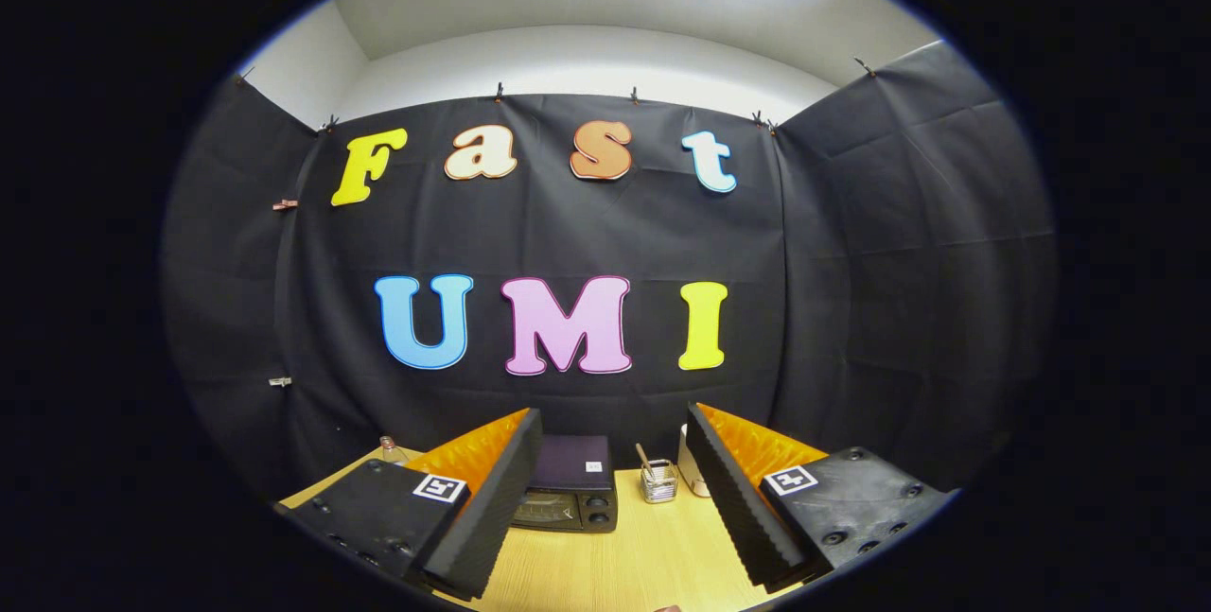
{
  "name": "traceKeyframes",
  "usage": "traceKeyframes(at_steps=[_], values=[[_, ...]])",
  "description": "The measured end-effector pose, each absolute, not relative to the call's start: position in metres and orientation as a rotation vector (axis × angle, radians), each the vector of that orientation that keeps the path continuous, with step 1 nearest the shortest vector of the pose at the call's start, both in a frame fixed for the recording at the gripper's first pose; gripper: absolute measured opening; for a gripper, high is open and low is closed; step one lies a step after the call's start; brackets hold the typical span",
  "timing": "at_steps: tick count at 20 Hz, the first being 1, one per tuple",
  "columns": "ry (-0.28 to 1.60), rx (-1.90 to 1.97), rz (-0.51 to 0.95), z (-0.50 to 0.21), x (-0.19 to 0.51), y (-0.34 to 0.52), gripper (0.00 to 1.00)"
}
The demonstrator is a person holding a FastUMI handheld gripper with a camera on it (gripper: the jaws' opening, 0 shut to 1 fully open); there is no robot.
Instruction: Open the toaster oven, put the food inside, and close the toaster oven door.
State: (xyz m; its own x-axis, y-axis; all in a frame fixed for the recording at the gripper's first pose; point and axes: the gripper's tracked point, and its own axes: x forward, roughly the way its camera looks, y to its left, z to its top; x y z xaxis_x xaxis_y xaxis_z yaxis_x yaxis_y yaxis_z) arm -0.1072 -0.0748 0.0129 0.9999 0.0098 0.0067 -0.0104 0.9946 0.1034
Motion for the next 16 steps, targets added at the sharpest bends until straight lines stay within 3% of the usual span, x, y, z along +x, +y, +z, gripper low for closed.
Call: traceKeyframes(at_steps=[16], values=[[0.008,0.074,0.015,0.0055,-0.1013,-0.0682,0.98]])
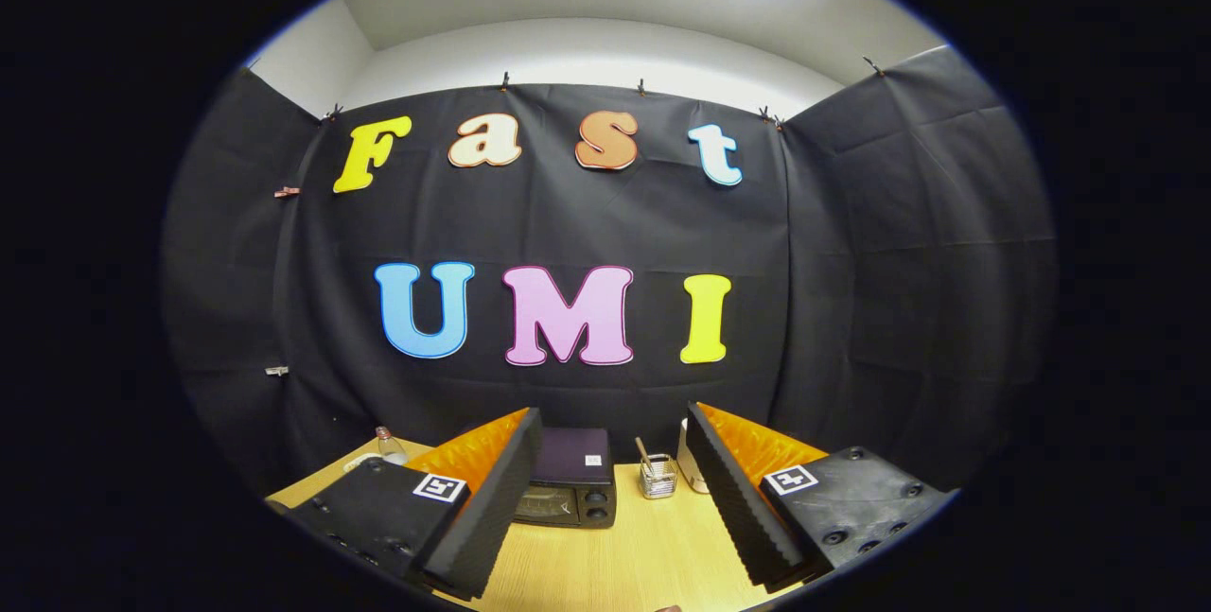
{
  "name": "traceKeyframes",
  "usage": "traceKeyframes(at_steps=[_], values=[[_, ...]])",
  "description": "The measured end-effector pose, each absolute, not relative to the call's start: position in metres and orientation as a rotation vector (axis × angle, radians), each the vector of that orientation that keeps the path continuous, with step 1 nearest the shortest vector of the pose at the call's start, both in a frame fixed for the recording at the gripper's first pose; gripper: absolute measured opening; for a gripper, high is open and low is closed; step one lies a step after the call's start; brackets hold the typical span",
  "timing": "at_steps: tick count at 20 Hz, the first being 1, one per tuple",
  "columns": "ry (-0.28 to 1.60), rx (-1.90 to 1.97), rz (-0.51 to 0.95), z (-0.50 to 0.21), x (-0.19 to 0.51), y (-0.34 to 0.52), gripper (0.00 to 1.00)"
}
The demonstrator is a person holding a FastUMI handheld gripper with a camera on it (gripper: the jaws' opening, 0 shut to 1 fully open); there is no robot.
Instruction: Open the toaster oven, put the food inside, and close the toaster oven door.
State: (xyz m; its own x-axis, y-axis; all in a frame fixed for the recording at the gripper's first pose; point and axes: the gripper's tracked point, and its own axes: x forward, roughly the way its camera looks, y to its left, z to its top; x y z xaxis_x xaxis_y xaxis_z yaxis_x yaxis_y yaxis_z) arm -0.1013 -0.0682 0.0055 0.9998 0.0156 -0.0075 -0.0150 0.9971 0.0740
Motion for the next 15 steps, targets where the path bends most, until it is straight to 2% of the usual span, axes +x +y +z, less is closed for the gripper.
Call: traceKeyframes(at_steps=[15], values=[[0.006,0.061,0.038,0.0093,-0.0944,-0.0618,0.98]])
